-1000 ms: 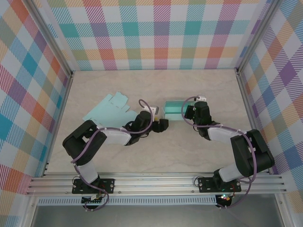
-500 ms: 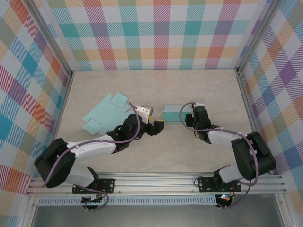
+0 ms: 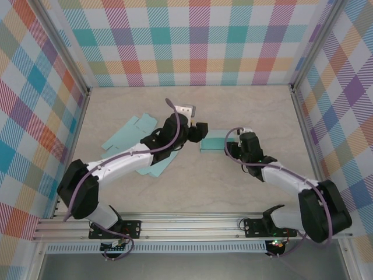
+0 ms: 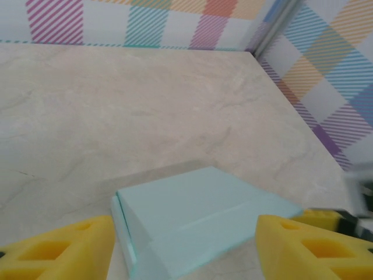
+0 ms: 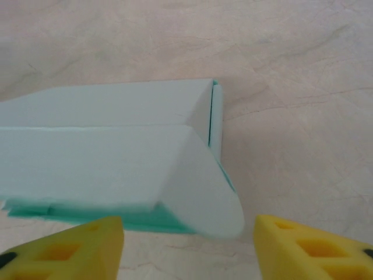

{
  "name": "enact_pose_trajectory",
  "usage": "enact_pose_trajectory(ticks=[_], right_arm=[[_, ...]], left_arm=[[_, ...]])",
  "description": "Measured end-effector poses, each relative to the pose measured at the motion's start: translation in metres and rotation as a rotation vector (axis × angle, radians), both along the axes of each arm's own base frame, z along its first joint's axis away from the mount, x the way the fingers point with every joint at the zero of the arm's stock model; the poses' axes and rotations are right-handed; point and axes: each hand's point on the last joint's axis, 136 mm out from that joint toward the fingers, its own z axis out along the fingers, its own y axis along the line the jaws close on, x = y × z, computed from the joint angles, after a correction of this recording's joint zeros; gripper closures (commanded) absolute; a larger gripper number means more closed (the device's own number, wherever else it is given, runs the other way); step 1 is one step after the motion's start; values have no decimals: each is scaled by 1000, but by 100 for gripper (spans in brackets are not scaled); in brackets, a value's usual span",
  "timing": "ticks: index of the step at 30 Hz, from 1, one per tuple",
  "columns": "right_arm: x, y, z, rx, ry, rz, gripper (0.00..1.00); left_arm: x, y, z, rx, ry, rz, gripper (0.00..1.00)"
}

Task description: Fold the paper box

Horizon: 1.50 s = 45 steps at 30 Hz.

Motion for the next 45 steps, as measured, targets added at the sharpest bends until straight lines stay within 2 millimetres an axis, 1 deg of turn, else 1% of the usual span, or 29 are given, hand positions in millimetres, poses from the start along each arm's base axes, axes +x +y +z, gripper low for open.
enact_pose_trajectory(ticks=[1, 3, 5, 8, 11, 13, 15, 17, 19, 21, 23, 25, 28, 30, 34, 38, 41, 45], right_arm=[[-4, -1, 5, 8, 0, -1, 27], [-15, -3, 16, 26, 3, 3, 17], [-23, -5, 28, 48, 3, -1, 8], [-31, -9, 47, 65, 16, -16, 0], [-29, -9, 71, 72, 36, -37, 0], [-21, -10, 88, 78, 60, -66, 0], [-8, -9, 98, 82, 84, -91, 1], [7, -9, 100, 81, 123, -115, 5], [23, -10, 92, 81, 172, -134, 10], [35, -10, 78, 93, 226, -144, 13], [44, -10, 57, 111, 297, -147, 16], [49, -7, 36, 129, 368, -142, 18], [49, -3, 9, 149, 455, -132, 21], [47, 0, -2, 159, 491, -123, 24], [44, 3, -13, 180, 517, -111, 27], [38, 3, -27, 194, 545, -109, 28], [32, 3, -41, 196, 575, -113, 30], [29, 4, -50, 203, 591, -113, 33]], left_arm=[[6, 1, -3, 10, 12, 15, 35], [17, 2, -10, 32, 34, 41, 35], [24, 4, -20, 47, 59, 59, 35], [34, 4, -39, 76, 105, 79, 35], [40, -1, -60, 111, 148, 79, 35], [44, -6, -72, 134, 176, 73, 36], [48, -10, -80, 152, 193, 68, 37], [53, -15, -85, 165, 203, 64, 39], [57, -17, -89, 178, 209, 62, 40], [59, -18, -91, 192, 214, 59, 41], [59, -18, -94, 203, 218, 56, 42], [59, -18, -99, 213, 225, 54, 43], [57, -17, -105, 222, 237, 51, 45], [54, -16, -112, 229, 250, 45, 46], [48, -13, -129, 249, 282, 35, 47], [38, -6, -150, 275, 323, 31, 48], [34, -4, -160, 283, 342, 30, 48], [30, -2, -170, 274, 363, 34, 49]])
